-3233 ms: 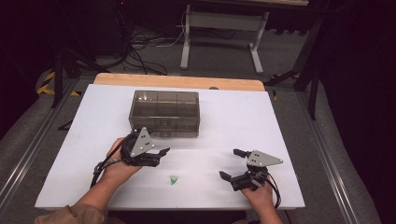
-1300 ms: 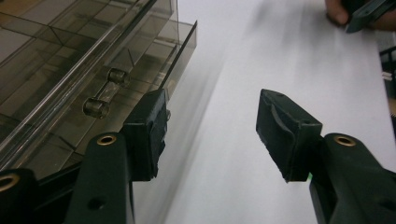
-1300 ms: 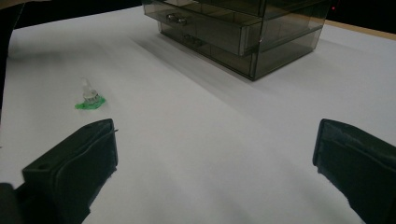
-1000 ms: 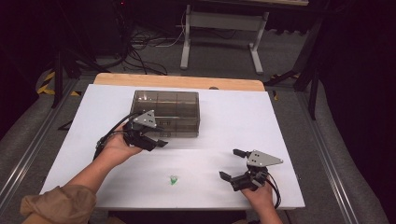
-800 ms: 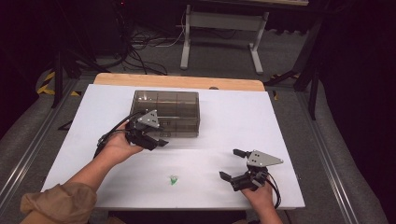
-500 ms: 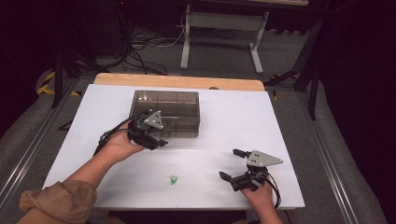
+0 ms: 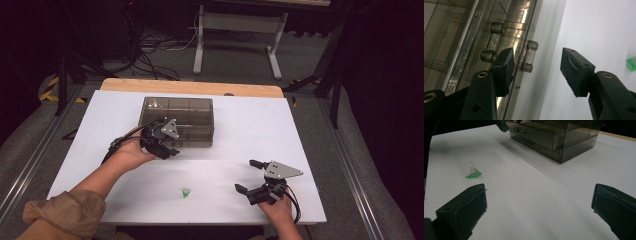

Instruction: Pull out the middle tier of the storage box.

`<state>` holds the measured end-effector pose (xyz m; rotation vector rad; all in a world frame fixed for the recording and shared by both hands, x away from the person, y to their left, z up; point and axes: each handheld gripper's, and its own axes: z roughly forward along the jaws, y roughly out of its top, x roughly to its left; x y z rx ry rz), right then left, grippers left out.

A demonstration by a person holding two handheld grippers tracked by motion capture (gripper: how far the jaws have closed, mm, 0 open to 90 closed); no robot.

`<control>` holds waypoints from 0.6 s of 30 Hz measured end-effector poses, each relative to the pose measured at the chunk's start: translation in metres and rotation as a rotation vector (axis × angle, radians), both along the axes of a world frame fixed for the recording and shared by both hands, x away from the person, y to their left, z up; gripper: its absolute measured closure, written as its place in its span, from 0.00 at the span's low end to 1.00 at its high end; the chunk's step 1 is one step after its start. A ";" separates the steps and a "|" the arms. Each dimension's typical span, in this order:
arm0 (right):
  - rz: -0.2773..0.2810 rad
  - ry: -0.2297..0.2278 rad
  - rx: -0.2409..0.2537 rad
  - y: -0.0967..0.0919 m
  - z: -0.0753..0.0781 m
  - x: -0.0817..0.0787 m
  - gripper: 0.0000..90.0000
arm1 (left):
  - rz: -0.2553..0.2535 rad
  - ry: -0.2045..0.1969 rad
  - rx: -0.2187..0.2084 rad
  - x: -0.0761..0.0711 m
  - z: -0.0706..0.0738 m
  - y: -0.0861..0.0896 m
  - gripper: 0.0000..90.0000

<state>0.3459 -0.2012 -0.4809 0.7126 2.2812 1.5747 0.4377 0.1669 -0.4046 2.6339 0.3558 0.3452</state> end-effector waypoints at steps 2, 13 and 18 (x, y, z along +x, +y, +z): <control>0.000 -0.001 0.000 0.000 0.000 0.000 0.01 | 0.002 0.002 0.008 0.001 -0.002 -0.001 0.51; 0.001 0.001 0.003 0.000 0.000 0.000 0.01 | 0.017 -0.035 0.066 0.003 -0.009 -0.004 0.62; 0.000 0.002 0.004 0.000 0.000 0.000 0.01 | 0.028 -0.063 0.085 0.003 -0.011 -0.007 0.68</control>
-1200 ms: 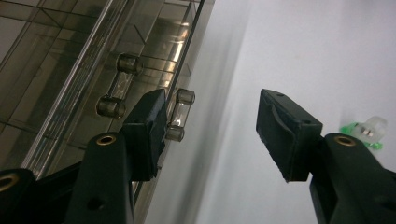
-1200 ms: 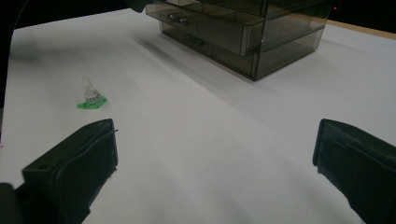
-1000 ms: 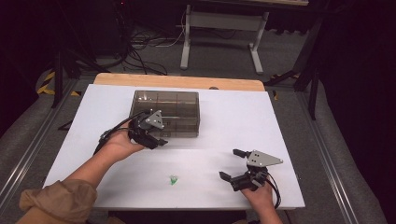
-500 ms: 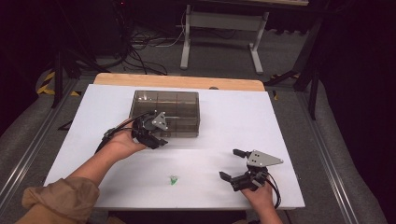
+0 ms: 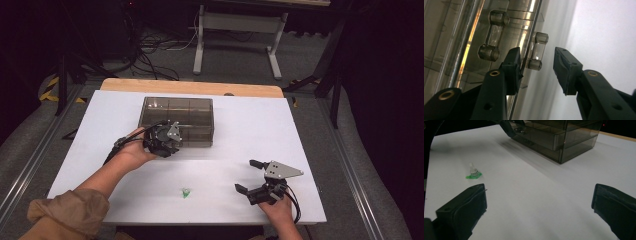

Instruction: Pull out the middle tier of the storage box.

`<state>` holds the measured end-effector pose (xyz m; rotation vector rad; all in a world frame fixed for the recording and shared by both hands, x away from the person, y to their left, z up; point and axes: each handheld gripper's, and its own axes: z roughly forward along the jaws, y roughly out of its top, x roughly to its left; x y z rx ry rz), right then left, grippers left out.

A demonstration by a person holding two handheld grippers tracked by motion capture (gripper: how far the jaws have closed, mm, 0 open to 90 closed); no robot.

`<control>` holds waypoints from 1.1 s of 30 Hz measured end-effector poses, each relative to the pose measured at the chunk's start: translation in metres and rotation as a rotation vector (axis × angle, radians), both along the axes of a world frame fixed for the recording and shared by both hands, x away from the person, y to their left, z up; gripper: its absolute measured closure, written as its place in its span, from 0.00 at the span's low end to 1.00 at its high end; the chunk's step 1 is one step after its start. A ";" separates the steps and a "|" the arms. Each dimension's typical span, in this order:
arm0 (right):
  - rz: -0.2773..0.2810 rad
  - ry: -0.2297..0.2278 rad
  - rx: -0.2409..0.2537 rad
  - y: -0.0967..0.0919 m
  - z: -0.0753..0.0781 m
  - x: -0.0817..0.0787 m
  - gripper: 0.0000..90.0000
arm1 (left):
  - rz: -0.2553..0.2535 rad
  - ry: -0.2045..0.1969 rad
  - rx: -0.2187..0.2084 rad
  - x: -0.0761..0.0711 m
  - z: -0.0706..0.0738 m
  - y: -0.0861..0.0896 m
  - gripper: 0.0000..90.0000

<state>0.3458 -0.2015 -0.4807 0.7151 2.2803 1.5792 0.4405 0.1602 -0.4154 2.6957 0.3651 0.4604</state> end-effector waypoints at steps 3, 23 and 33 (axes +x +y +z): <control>0.000 0.000 0.000 0.000 0.000 0.000 0.01 | 0.006 -0.016 0.006 0.000 0.000 0.000 0.74; 0.003 0.000 0.001 0.000 0.000 0.000 0.01 | -0.013 -0.008 0.049 -0.011 0.003 -0.005 0.78; 0.003 0.000 0.000 0.000 0.000 0.000 0.01 | -0.032 0.020 0.056 -0.022 0.007 -0.006 0.79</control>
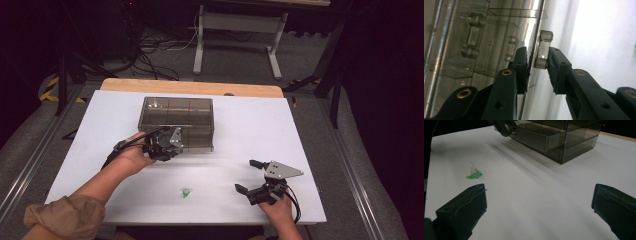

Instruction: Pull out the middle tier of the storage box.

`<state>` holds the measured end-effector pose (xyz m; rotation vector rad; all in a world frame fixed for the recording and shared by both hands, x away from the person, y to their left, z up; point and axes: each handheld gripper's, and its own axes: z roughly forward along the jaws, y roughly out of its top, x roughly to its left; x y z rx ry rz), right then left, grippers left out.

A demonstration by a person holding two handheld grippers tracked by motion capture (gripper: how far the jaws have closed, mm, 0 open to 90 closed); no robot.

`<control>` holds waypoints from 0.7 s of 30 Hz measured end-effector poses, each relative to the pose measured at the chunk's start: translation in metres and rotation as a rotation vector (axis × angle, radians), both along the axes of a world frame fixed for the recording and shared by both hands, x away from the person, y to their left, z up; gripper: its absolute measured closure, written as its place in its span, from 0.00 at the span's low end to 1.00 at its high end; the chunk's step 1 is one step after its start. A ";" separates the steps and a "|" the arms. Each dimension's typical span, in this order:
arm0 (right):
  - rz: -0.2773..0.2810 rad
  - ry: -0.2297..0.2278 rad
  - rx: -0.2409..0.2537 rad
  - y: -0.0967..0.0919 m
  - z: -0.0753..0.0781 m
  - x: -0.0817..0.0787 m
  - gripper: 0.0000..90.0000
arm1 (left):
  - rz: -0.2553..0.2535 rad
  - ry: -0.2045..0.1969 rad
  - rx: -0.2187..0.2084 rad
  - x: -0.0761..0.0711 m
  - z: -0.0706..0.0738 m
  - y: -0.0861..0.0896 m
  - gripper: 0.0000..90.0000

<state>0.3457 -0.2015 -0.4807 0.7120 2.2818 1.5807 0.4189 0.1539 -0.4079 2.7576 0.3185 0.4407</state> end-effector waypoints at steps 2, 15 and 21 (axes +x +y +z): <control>0.000 -0.001 -0.001 0.000 0.000 0.000 0.01 | -0.002 0.005 0.000 -0.003 0.000 0.000 0.79; 0.000 -0.001 -0.002 0.000 0.000 0.000 0.01 | -0.027 0.010 0.004 -0.014 0.000 0.003 0.79; 0.000 -0.002 -0.003 0.000 0.000 0.000 0.01 | -0.031 0.011 0.012 -0.018 -0.002 0.004 0.79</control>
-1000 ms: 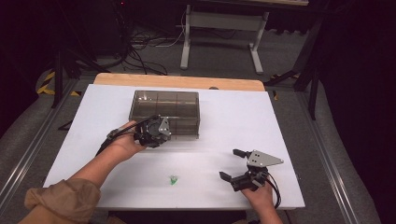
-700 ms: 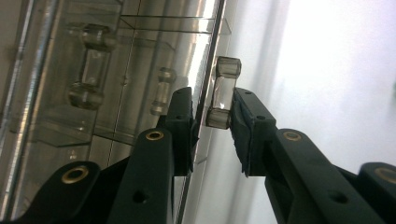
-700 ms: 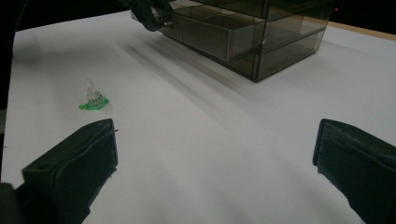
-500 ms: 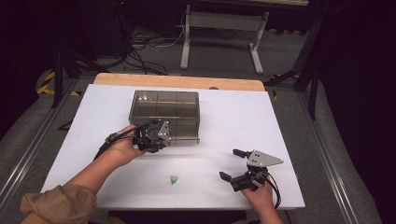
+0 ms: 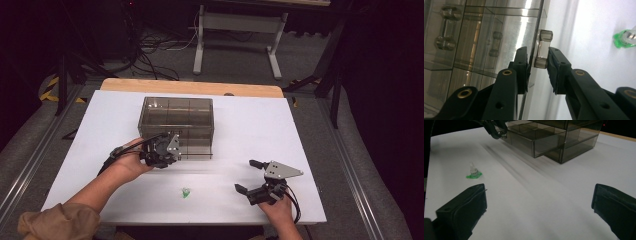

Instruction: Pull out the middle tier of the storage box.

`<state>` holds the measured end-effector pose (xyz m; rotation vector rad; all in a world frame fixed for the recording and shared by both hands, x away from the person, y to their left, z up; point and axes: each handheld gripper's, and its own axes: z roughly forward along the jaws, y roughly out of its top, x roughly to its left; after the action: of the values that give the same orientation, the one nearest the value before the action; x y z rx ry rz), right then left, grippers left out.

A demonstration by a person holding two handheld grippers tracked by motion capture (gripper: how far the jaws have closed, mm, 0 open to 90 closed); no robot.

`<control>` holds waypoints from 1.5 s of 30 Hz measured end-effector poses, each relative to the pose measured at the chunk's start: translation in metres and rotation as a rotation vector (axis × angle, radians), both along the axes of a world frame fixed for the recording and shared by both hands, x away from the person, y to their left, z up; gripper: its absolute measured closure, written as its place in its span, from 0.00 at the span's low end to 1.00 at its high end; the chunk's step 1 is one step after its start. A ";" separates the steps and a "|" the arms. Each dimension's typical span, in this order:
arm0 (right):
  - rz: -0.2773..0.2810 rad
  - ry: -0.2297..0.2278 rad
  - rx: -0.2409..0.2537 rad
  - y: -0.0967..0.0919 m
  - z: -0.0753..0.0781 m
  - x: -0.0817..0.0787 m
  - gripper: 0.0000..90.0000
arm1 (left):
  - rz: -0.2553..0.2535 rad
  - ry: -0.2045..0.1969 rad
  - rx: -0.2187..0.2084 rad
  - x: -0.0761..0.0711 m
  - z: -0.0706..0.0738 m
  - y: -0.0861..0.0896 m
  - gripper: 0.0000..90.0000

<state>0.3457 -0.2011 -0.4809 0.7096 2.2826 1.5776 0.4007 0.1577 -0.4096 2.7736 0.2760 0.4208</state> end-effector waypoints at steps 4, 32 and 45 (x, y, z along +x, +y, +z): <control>0.000 0.000 0.000 0.000 0.000 0.000 0.01 | -0.004 0.001 0.003 -0.001 0.000 0.001 0.79; -0.002 0.001 -0.001 0.000 0.000 0.000 0.01 | 0.004 0.062 -0.038 -0.001 -0.005 0.002 0.67; 0.000 0.000 0.003 0.000 0.000 0.001 0.01 | 0.035 0.063 -0.247 -0.011 0.019 0.008 0.33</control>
<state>0.3463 -0.2010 -0.4809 0.7097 2.2808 1.5811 0.3898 0.1657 -0.3910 2.5457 0.3659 0.2872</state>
